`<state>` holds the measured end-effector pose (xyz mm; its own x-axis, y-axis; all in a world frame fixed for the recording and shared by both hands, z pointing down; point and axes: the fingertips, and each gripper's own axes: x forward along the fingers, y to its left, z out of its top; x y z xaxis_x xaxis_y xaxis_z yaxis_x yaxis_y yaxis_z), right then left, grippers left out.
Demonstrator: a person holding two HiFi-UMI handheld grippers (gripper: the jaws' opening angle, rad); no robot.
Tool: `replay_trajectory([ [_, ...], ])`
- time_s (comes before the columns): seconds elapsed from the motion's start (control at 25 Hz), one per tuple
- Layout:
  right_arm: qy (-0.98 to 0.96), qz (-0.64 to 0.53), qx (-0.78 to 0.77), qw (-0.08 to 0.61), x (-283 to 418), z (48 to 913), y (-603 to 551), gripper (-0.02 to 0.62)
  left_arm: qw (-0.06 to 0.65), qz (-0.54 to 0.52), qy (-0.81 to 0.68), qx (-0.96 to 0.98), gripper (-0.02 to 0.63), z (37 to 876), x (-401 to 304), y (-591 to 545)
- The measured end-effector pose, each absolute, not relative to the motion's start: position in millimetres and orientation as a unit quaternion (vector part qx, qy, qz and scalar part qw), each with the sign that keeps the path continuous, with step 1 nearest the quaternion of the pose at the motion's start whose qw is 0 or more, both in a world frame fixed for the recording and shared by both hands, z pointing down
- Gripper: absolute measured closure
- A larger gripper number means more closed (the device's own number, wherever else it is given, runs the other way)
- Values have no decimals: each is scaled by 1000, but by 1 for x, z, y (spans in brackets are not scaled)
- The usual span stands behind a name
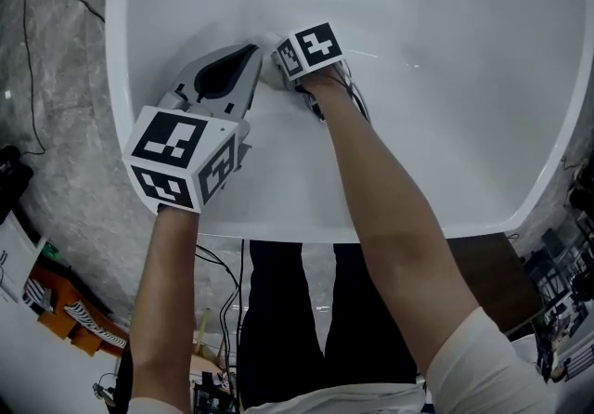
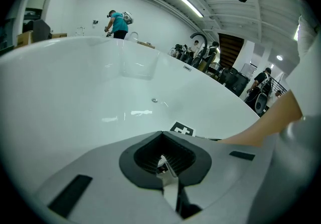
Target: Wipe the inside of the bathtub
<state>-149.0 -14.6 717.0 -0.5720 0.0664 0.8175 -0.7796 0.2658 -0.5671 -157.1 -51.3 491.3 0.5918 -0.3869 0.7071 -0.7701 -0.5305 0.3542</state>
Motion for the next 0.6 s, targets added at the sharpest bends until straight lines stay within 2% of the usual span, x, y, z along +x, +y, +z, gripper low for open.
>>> replay_trajectory([
  [0.6, -673, 550, 277, 411, -106, 742, -18, 499, 329, 297, -332, 832, 594, 503, -135, -53],
])
